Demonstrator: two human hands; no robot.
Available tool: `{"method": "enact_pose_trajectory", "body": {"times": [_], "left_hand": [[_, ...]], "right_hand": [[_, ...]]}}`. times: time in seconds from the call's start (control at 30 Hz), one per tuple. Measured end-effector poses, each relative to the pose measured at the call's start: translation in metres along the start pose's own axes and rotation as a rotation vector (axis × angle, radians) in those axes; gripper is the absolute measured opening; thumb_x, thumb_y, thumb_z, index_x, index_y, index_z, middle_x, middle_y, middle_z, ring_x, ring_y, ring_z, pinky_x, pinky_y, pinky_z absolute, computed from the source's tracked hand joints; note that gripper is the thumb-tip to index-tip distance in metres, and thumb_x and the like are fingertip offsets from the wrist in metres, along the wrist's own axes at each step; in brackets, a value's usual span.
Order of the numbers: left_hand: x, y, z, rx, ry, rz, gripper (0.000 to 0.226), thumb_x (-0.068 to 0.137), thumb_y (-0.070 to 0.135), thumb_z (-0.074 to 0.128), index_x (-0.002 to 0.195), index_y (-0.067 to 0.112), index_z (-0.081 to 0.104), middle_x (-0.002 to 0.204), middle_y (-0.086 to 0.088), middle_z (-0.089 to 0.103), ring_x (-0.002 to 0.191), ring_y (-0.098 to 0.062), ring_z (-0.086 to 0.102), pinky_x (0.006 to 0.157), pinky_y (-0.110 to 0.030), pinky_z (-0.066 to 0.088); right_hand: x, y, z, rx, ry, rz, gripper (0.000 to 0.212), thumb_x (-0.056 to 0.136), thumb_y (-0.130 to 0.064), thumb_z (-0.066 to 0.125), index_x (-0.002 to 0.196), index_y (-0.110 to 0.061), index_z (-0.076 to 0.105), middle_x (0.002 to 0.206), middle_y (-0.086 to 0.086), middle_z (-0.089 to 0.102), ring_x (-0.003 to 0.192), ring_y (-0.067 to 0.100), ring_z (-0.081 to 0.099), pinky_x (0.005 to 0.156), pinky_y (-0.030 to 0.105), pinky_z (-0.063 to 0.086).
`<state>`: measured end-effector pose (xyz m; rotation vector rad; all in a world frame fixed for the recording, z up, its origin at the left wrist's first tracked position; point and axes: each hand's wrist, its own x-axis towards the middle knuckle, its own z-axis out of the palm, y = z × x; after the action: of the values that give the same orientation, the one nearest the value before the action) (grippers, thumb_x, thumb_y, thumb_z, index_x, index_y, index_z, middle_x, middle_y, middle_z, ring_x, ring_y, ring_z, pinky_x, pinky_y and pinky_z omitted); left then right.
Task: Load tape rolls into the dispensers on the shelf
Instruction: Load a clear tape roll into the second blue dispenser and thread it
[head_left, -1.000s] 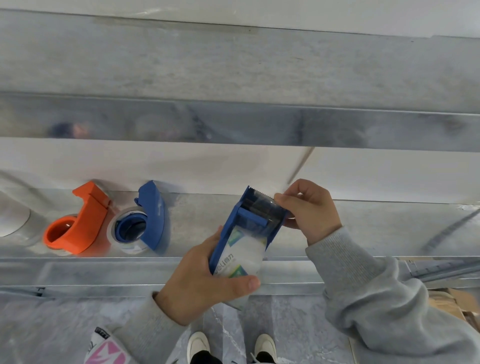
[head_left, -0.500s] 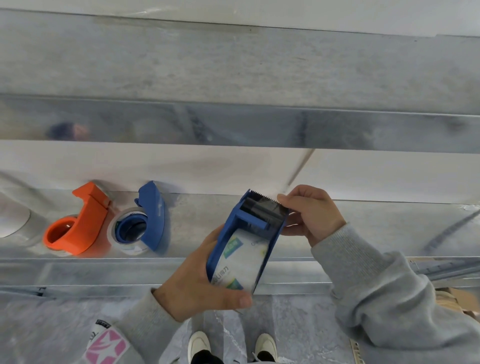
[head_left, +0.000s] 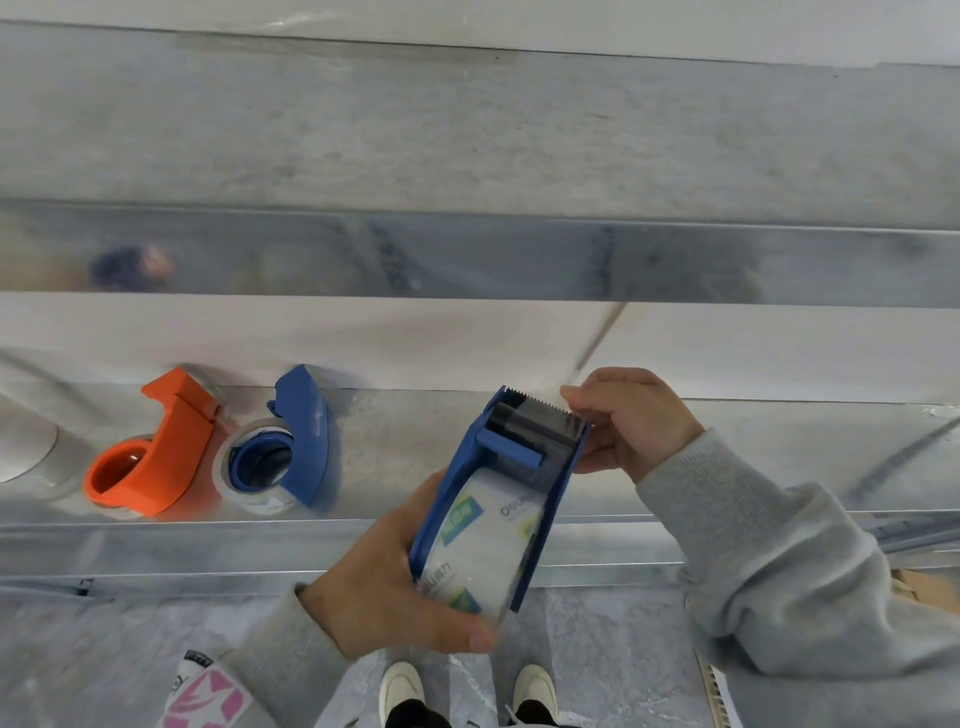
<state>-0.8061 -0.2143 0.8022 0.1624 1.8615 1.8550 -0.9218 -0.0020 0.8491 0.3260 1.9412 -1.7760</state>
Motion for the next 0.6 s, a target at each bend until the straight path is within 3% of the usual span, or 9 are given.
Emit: {"method": "enact_pose_trajectory", "body": {"times": [0.23,0.3,0.4,0.53,0.6], "left_hand": [[0.001,0.002,-0.005,0.054,-0.007,-0.009,0.101,0.058,-0.011,0.084,0.138,0.024,0.032,0.116,0.006,0.068,0.106,-0.019,0.067,0.078,-0.032,0.058],[0.002,0.002,-0.006,0.081,0.004,0.006,0.105,0.056,0.002,0.089,0.141,0.030,0.034,0.125,-0.001,0.064,0.112,-0.022,0.064,0.084,-0.041,0.057],[0.001,0.001,-0.004,0.154,0.022,0.044,0.088,0.053,0.027,0.092,0.127,0.049,0.051,0.144,-0.002,0.047,0.123,-0.021,0.055,0.094,-0.047,0.053],[-0.001,-0.007,0.003,0.089,0.017,0.051,0.117,0.059,0.001,0.087,0.148,0.028,0.017,0.132,-0.004,0.059,0.116,-0.027,0.062,0.086,-0.048,0.056],[-0.001,-0.007,0.006,0.068,0.002,0.073,0.117,0.061,-0.007,0.084,0.148,0.024,0.013,0.129,0.004,0.061,0.113,-0.022,0.064,0.081,-0.037,0.058]], "right_hand": [[0.002,0.002,0.006,-0.090,0.061,-0.041,0.027,0.088,-0.016,0.061,0.065,-0.012,0.047,0.060,0.009,0.061,0.046,0.024,0.059,0.053,0.034,0.052],[0.002,0.000,0.009,-0.102,0.074,-0.078,0.026,0.089,-0.017,0.060,0.067,-0.013,0.045,0.069,0.010,0.069,0.053,0.024,0.062,0.055,0.034,0.052],[0.002,-0.003,0.012,-0.139,0.083,-0.110,0.025,0.089,-0.016,0.057,0.069,-0.015,0.043,0.073,0.010,0.074,0.058,0.024,0.064,0.058,0.033,0.053],[0.004,-0.004,0.013,-0.134,0.088,-0.094,0.024,0.088,-0.014,0.058,0.069,-0.014,0.045,0.072,0.011,0.073,0.056,0.024,0.063,0.055,0.032,0.050],[0.005,-0.004,0.013,-0.143,0.090,-0.092,0.024,0.088,-0.014,0.059,0.068,-0.014,0.046,0.075,0.010,0.074,0.054,0.022,0.062,0.053,0.031,0.049]]}}
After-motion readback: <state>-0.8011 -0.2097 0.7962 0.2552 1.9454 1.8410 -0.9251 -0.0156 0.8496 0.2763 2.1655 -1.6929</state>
